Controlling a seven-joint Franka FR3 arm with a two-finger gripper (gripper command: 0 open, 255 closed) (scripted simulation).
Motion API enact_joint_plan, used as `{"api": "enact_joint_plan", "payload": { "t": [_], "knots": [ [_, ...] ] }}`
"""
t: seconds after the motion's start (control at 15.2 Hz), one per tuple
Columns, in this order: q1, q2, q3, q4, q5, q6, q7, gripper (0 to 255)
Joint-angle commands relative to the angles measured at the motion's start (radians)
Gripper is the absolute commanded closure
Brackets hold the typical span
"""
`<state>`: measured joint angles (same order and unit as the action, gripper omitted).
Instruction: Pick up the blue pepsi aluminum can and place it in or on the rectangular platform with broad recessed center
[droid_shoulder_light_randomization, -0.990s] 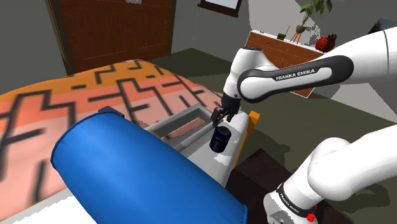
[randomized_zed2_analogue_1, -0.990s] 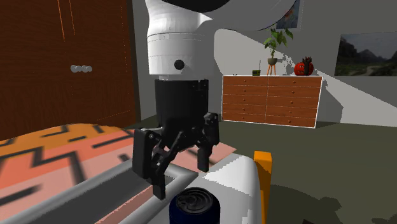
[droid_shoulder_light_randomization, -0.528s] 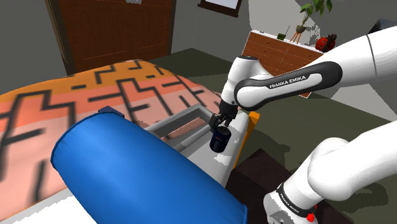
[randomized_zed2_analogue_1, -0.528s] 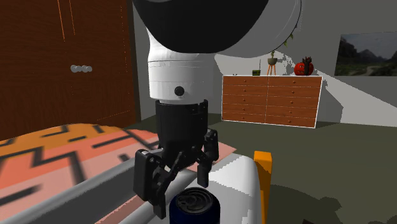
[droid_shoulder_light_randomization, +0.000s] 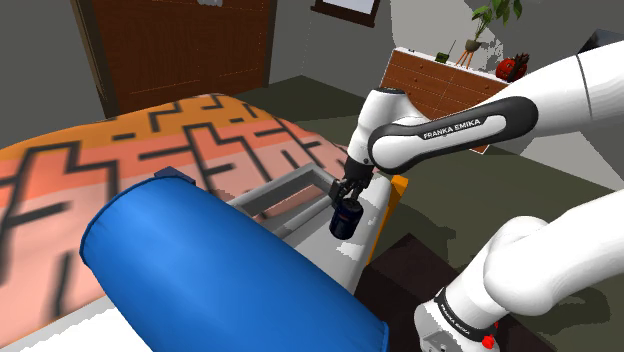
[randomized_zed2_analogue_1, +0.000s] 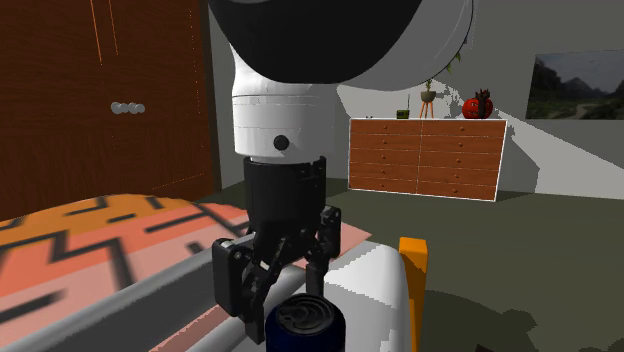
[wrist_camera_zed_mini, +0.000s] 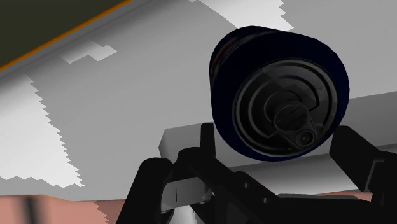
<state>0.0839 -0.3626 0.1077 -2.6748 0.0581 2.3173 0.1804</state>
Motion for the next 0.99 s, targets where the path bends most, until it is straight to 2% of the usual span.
{"api": "enact_joint_plan", "payload": {
  "t": [0.0, 0.4, 0.92],
  "knots": [
    [0.000, 0.002, 0.000, -0.002, 0.000, 0.000, 0.000, 255],
    [0.000, 0.001, 0.000, -0.002, 0.000, 0.000, 0.000, 255],
    [0.001, -0.070, -0.006, 0.056, 0.000, -0.130, -0.002, 255]
  ]
}}
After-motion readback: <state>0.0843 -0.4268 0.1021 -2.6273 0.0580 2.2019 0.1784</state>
